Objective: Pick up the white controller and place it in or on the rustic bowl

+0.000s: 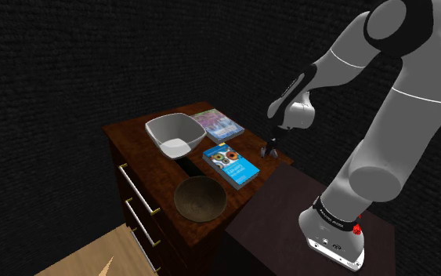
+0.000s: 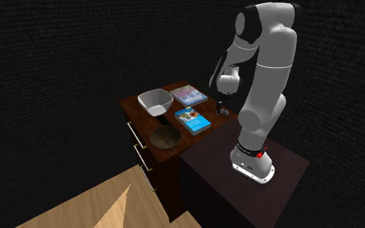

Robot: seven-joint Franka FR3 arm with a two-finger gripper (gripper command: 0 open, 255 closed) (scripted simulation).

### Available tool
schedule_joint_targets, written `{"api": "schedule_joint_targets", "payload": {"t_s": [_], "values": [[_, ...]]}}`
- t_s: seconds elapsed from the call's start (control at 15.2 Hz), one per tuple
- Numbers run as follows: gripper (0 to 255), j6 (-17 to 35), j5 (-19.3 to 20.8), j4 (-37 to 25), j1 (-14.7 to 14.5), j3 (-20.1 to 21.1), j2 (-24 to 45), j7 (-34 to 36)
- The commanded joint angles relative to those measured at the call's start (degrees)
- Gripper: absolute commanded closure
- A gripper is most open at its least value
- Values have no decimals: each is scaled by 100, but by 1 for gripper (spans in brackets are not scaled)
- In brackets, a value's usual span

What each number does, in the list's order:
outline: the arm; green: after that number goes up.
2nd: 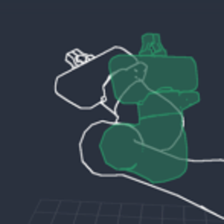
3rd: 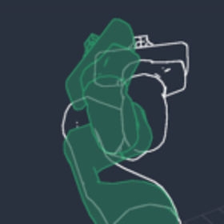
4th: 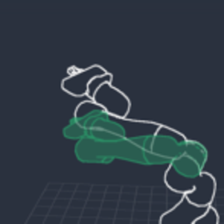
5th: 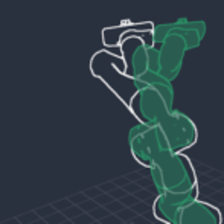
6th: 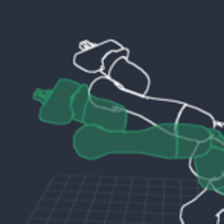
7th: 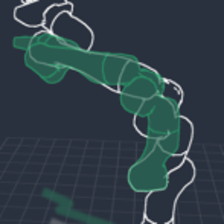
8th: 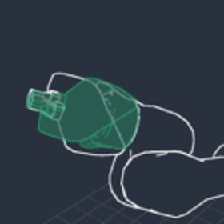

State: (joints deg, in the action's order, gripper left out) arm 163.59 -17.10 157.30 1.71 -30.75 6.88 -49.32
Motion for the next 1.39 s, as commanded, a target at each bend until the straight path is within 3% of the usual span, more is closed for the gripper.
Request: {"api": "schedule_joint_targets", "payload": {"t_s": [0.0, 0.46, 0.53, 1.12, 1.19, 1.32], "values": [[0, 104, -426, -64, 109, 206, 206, -302], [0, 105, -419, -64, 122, 218, 205, -296], [255, 106, -419, -64, 123, 218, 205, -297], [255, 105, -417, -64, 122, 216, 204, -296], [0, 105, -417, -64, 122, 216, 204, -296], [0, -2049, -124, -1344, 628, 189, 577, -1432]]}}
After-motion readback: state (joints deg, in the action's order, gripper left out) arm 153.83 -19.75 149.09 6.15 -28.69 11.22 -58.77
